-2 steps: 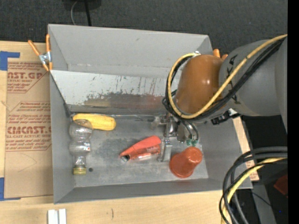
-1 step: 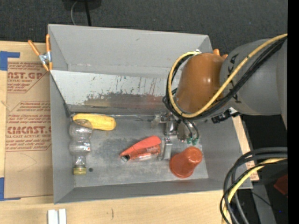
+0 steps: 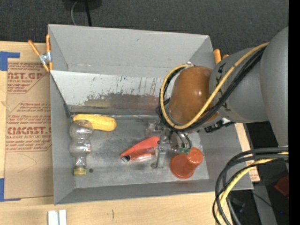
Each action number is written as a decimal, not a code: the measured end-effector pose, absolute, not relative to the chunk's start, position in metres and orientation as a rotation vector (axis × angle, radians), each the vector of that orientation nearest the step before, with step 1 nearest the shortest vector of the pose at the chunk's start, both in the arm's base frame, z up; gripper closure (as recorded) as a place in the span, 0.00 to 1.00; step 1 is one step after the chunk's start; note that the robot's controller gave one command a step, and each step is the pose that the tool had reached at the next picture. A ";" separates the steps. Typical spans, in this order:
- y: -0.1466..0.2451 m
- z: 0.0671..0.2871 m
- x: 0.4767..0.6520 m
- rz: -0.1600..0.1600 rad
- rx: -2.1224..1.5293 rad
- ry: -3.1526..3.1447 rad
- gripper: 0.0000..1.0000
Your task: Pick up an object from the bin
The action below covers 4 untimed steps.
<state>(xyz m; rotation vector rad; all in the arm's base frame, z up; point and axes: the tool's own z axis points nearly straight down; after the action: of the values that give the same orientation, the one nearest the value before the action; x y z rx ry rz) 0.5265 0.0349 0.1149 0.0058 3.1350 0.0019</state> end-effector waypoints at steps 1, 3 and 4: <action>0.054 0.084 0.515 0.003 0.084 3.145 0.00; 0.061 0.081 0.510 0.005 0.085 3.142 0.00; 0.067 0.122 0.515 0.002 -0.093 3.144 0.00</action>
Offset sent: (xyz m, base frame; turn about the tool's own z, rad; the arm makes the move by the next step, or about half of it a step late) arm -0.0227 0.0322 -0.0286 0.0534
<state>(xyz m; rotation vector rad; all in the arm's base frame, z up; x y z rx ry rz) 0.5145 0.0669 0.1222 -0.0929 3.1439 0.0018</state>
